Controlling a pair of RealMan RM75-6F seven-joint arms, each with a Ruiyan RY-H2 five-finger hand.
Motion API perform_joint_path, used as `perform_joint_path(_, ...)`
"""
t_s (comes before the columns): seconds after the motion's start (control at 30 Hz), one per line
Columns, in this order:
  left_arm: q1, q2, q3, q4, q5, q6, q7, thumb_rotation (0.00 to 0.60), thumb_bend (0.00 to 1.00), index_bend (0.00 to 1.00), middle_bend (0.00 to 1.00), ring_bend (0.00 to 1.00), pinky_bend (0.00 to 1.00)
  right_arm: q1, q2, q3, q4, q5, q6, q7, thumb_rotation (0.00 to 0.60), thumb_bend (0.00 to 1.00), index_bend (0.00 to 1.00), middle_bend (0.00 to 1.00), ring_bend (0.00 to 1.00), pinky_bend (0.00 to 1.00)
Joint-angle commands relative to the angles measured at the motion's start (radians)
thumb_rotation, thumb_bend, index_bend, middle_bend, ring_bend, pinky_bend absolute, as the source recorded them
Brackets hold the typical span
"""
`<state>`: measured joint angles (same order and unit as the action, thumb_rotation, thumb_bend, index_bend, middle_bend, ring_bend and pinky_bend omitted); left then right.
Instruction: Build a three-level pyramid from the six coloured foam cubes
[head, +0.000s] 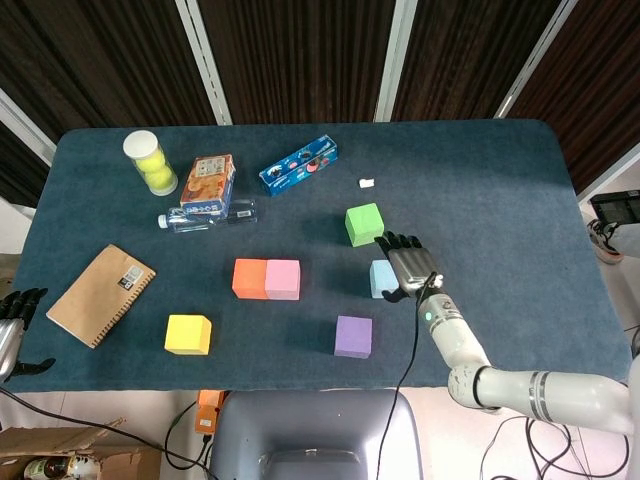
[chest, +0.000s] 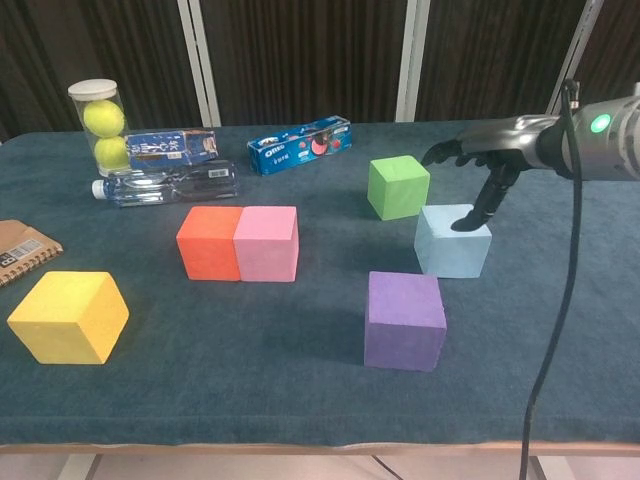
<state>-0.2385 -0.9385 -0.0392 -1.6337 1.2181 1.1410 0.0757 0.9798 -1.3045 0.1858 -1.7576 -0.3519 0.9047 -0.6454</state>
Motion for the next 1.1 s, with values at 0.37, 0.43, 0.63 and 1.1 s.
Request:
perform_joint_path(0.37, -0.002, -0.005, -0.003, -0.01, -0.016, -0.004, 0.025, 0.6, 0.1, 0.1, 0.07, 0.0, 0.12, 0.0, -0.052, -0.078, 0.151, -0.02, -0.091, 0.064, 0.6, 0.2, 0.07, 0.0, 0.0, 0.0)
perform_joint_path(0.43, -0.004, -0.005, -0.004, -0.009, -0.017, -0.006, 0.023, 0.6, 0.1, 0.1, 0.07, 0.0, 0.12, 0.005, -0.066, -0.08, 0.177, -0.018, -0.105, 0.075, 0.6, 0.2, 0.11, 0.0, 0.0, 0.0)
perform_joint_path(0.63, -0.006, -0.006, -0.004, -0.004, -0.022, -0.014, 0.023, 0.6, 0.1, 0.1, 0.07, 0.0, 0.12, 0.007, -0.1, -0.088, 0.236, -0.026, -0.118, 0.103, 0.6, 0.2, 0.36, 0.0, 0.0, 0.0)
perform_joint_path(1.1, -0.009, 0.003, -0.007, -0.007, -0.017, -0.016, 0.014, 0.6, 0.11, 0.09, 0.07, 0.0, 0.12, 0.001, -0.105, -0.02, 0.204, -0.061, -0.08, 0.196, 0.6, 0.2, 0.54, 0.01, 0.0, 0.0)
